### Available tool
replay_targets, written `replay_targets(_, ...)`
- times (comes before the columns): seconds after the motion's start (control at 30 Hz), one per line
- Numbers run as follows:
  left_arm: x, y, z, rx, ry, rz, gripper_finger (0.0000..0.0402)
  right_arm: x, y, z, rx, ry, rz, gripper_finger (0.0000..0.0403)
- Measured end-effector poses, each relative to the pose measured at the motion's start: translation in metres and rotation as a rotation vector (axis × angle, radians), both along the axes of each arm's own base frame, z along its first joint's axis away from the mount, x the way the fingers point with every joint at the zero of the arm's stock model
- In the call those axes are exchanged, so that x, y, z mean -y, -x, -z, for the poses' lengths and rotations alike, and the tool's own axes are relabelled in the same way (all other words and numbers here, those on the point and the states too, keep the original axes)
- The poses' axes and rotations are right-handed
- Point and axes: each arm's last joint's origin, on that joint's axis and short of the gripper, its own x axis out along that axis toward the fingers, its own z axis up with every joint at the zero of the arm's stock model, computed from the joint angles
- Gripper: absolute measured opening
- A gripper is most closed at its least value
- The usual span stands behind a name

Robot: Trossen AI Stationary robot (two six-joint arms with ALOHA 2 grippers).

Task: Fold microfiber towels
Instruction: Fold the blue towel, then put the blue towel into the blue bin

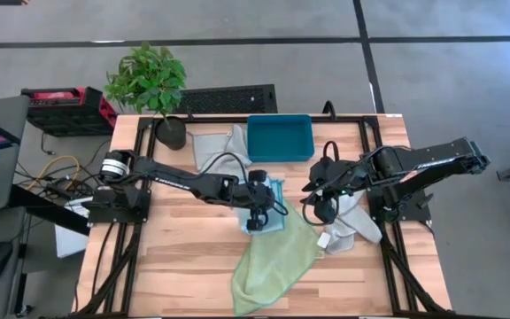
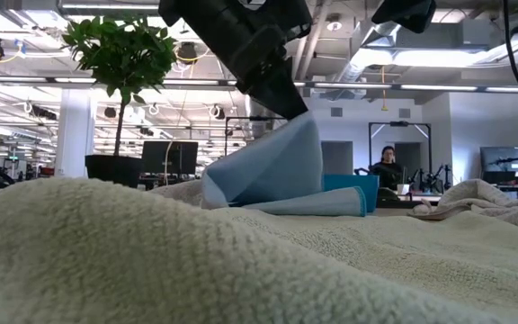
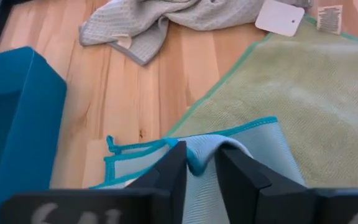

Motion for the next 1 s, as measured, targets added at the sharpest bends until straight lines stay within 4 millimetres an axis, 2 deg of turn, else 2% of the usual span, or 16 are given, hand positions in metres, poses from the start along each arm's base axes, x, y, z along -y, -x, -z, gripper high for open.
replay_targets(0.2,0.0,0.0,0.0,0.01,0.067,-0.056,0.012,0.0,0.0,0.0,0.0,-0.001,0.001,0.0202)
replay_targets(0.33,0.002,0.0,0.0,0.009,0.055,-0.043,0.0131,0.0,0.0,0.0,0.0,-0.001,0.001,0.0202)
replay_targets(0.43,0.003,0.001,-0.009,-0.016,0.059,-0.048,0.0132,0.0,0.0,0.0,-0.001,-0.002,0.002,0.0202)
replay_targets(0.57,0.002,0.012,-0.048,-0.019,0.078,-0.079,0.0133,0.002,-0.001,0.001,-0.007,-0.039,0.05,0.0202)
replay_targets(0.7,0.006,0.031,-0.084,0.02,0.066,-0.104,0.0133,0.011,-0.011,0.009,-0.05,-0.105,0.13,0.0202)
replay_targets(0.83,0.013,0.062,-0.127,0.139,0.101,-0.134,0.0133,0.025,-0.035,0.028,-0.121,-0.166,0.163,0.0202)
replay_targets(1.0,0.021,0.104,-0.164,0.238,0.165,-0.185,0.0133,0.053,-0.063,0.061,-0.238,-0.245,0.309,0.0202)
